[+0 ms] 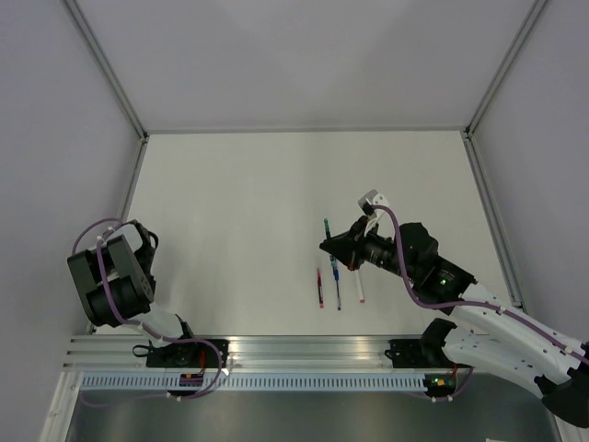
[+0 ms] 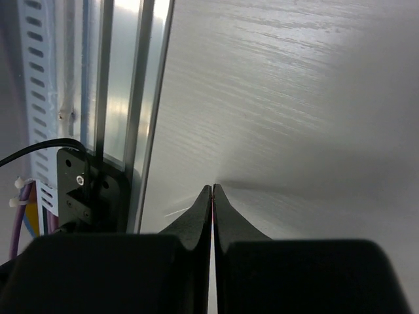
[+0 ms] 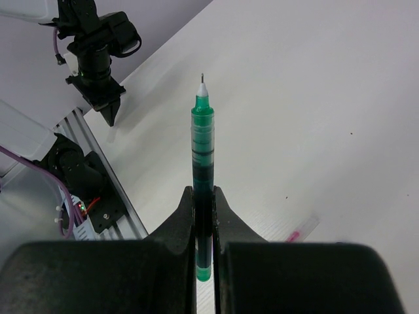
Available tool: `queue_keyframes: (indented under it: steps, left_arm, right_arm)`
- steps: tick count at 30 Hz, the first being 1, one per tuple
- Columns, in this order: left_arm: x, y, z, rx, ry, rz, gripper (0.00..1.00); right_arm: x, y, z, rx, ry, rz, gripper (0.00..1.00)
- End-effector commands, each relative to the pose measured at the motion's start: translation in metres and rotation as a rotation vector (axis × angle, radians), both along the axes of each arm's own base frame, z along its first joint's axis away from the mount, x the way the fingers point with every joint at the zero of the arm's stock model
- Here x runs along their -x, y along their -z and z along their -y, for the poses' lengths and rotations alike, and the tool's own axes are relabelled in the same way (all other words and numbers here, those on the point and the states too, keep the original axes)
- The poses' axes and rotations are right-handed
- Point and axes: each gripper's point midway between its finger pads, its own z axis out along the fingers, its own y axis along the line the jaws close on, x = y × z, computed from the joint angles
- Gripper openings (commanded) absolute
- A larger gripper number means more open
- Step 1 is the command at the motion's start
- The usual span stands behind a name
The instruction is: Insert the pens into the pen caps
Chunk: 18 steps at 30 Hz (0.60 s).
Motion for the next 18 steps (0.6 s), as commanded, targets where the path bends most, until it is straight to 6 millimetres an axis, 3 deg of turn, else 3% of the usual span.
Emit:
queue_keyframes:
  steps: [1,8,12,15,18]
  left_arm:
    - [0.015,-0.018,0.003,-0.067,-0.111,-0.008,0.02]
    - [0.007,-0.046,-0.012,-0.203,-0.153,0.117,0.02]
    - [0.029,-0.04,0.007,-0.16,-0.235,0.043,0.02]
    - [0.026,-0.032,0.021,-0.047,-0.22,0.004,0.02]
    - [0.03,-0.037,0.024,-0.038,-0.245,-0.044,0.02]
  right_arm:
    - [-0.003,-0.006,0.003,-0.016,0.02,0.028,0.0]
    - [-0.001,-0.012,0.005,-0.03,0.023,0.04,0.0]
    - [0.001,-0.015,0.004,-0.038,0.009,0.039,0.0]
    - [0.001,-0.012,0.004,-0.034,0.012,0.038,0.0]
    - [0.001,-0.012,0.005,-0.034,0.013,0.035,0.0]
